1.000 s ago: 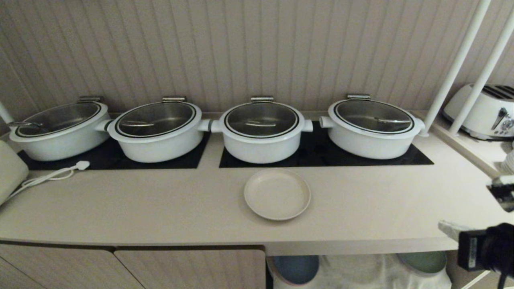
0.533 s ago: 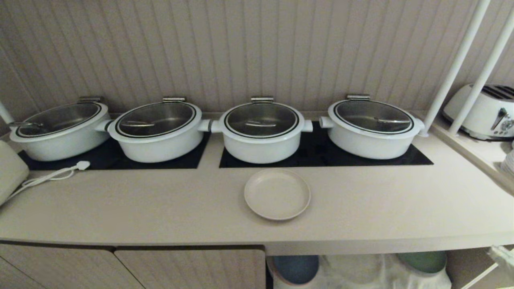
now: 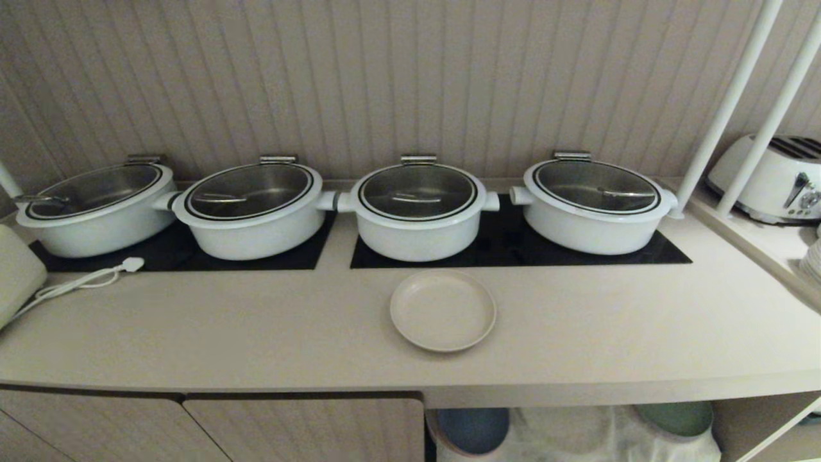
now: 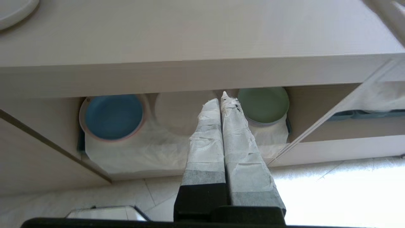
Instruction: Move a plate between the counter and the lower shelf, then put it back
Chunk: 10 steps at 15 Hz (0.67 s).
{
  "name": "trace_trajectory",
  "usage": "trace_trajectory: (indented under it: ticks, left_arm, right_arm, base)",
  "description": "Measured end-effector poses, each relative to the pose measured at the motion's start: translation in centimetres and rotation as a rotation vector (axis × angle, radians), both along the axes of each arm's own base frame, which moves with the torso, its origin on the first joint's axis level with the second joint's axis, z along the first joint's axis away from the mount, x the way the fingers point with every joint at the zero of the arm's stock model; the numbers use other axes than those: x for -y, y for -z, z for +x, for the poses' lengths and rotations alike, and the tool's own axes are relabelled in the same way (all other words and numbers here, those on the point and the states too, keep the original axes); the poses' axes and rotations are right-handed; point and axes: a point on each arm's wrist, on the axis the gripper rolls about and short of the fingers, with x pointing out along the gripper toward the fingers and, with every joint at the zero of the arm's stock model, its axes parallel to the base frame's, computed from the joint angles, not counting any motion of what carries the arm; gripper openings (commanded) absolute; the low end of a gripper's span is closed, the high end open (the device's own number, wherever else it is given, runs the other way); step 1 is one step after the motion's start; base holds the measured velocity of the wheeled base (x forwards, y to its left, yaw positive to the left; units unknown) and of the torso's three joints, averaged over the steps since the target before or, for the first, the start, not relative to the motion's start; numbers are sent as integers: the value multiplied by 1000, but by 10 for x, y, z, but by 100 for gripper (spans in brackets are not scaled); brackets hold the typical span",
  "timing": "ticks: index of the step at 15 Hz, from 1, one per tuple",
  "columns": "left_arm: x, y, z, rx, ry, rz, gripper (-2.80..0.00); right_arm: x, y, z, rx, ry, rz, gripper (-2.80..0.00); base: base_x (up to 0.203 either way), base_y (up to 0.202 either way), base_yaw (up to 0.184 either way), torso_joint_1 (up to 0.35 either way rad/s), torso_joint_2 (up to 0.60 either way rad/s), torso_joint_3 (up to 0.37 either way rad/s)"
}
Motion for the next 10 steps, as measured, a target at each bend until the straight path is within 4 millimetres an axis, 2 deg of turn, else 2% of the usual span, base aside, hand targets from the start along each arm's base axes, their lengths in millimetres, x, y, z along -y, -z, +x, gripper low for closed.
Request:
trace_trajectory:
  ticks: [4,10]
  left_arm:
    - [0,0,0,0,0,0,-280]
    - [0,0,0,0,0,0,-280]
  right_arm:
    - [-1,5,-12,60,1,-1,-280]
    - [-2,12,-28,179,-98,14,-280]
  base:
    - [0,0,0,0,0,0]
    - [0,0,0,0,0,0]
